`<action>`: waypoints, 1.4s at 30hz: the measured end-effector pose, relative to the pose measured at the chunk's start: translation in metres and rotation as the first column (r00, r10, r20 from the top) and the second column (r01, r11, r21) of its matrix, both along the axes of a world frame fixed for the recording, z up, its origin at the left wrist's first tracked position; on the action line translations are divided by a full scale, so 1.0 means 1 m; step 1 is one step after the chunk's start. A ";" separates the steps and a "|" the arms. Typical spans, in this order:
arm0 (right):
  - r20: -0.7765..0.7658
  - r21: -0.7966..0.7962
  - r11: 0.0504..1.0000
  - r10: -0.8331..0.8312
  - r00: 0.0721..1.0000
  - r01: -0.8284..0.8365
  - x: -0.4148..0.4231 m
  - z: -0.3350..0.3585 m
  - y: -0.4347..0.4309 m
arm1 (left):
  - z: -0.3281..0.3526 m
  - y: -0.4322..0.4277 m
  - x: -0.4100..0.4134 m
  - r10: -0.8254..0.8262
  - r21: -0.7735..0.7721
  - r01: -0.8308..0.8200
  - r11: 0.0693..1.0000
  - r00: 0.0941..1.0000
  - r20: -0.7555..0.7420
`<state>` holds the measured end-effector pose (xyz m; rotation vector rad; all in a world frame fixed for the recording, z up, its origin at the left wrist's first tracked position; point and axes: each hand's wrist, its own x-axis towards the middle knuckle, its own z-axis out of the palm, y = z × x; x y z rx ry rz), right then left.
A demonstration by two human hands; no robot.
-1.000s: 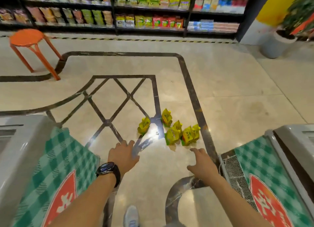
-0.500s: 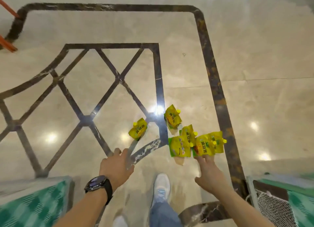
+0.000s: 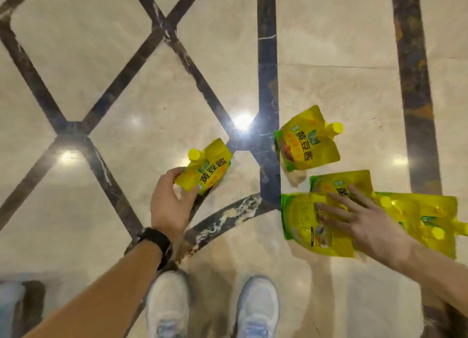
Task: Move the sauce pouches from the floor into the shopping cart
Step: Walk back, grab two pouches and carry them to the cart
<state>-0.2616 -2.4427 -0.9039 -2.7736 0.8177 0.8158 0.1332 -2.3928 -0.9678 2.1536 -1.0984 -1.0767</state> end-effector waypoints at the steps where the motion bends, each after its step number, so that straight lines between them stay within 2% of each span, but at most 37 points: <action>1: 0.013 0.035 0.998 0.047 0.999 -0.047 -0.003 0.005 -0.005 | -0.007 0.003 -0.001 0.075 -0.034 -0.078 0.996 0.994 -0.076; 3: 0.045 0.106 0.990 0.090 0.995 -0.094 -0.003 0.014 -0.015 | -0.014 0.007 -0.001 0.115 -0.080 -0.127 0.989 0.983 -0.139; 6: 0.146 0.162 0.985 0.030 0.989 -0.054 0.015 0.014 -0.023 | -0.018 0.009 0.001 0.057 -0.142 -0.079 0.987 0.987 -0.151; 9: 0.249 0.178 0.980 -0.129 0.960 0.086 0.054 0.015 -0.025 | -0.017 0.008 0.012 -0.001 -0.181 -0.027 0.983 0.988 -0.152; 12: 0.372 0.167 0.938 -0.344 0.862 0.303 0.096 0.016 -0.026 | -0.012 0.007 0.031 -0.143 -0.203 0.131 0.970 0.989 -0.046; 14: 0.467 0.174 0.869 -0.487 0.738 0.463 0.118 0.006 -0.023 | -0.012 0.010 0.046 -0.214 -0.195 0.220 0.956 0.975 0.052; 15: 0.513 0.215 0.812 -0.567 0.644 0.543 0.126 -0.001 -0.021 | -0.013 0.011 0.052 -0.239 -0.171 0.250 0.953 0.967 0.083; 17: 0.569 0.387 0.653 -0.725 0.389 0.650 0.138 -0.017 -0.010 | -0.014 0.013 0.058 -0.273 -0.117 0.283 0.952 0.958 0.090; 19: 0.522 0.562 0.469 -0.840 0.148 0.682 0.143 -0.031 0.005 | -0.017 0.011 0.057 -0.264 -0.091 0.264 0.960 0.964 0.013; 21: 0.462 0.668 0.355 -0.887 0.009 0.654 0.143 -0.043 0.020 | -0.028 0.006 0.054 -0.231 -0.044 0.227 0.973 0.966 -0.113; 23: 0.462 0.705 0.345 -0.886 -0.032 0.620 0.143 -0.051 0.032 | -0.044 0.001 0.051 -0.183 -0.025 0.183 0.983 0.949 -0.255; 25: 0.512 0.693 0.382 -0.858 -0.045 0.612 0.147 -0.057 0.040 | -0.061 0.000 0.049 -0.138 -0.052 0.128 0.990 0.931 -0.338; 28: 0.581 0.671 0.423 -0.810 -0.078 0.609 0.154 -0.065 0.051 | -0.067 0.001 0.039 -0.116 -0.119 0.079 0.990 0.931 -0.346; 31: 0.600 0.657 0.439 -0.797 -0.072 0.613 0.150 -0.082 0.066 | -0.069 -0.002 0.034 -0.087 -0.144 0.038 0.989 0.932 -0.351; 33: 0.573 0.673 0.397 -0.813 -0.101 0.624 0.154 -0.099 0.072 | -0.068 -0.003 0.037 -0.090 -0.146 0.042 0.988 0.934 -0.345; 36: 0.516 0.738 0.296 -0.826 -0.225 0.607 0.170 -0.113 0.058 | -0.063 -0.008 0.037 -0.135 -0.137 0.095 0.986 0.937 -0.323; 39: 0.507 0.756 0.272 -0.818 -0.270 0.596 0.174 -0.104 0.029 | -0.051 -0.017 0.035 -0.133 -0.111 0.104 0.988 0.945 -0.299; 42: 0.338 0.844 0.146 -0.892 -0.301 0.517 0.157 -0.072 0.011 | -0.018 -0.021 0.032 -0.042 -0.038 0.030 0.999 0.930 -0.365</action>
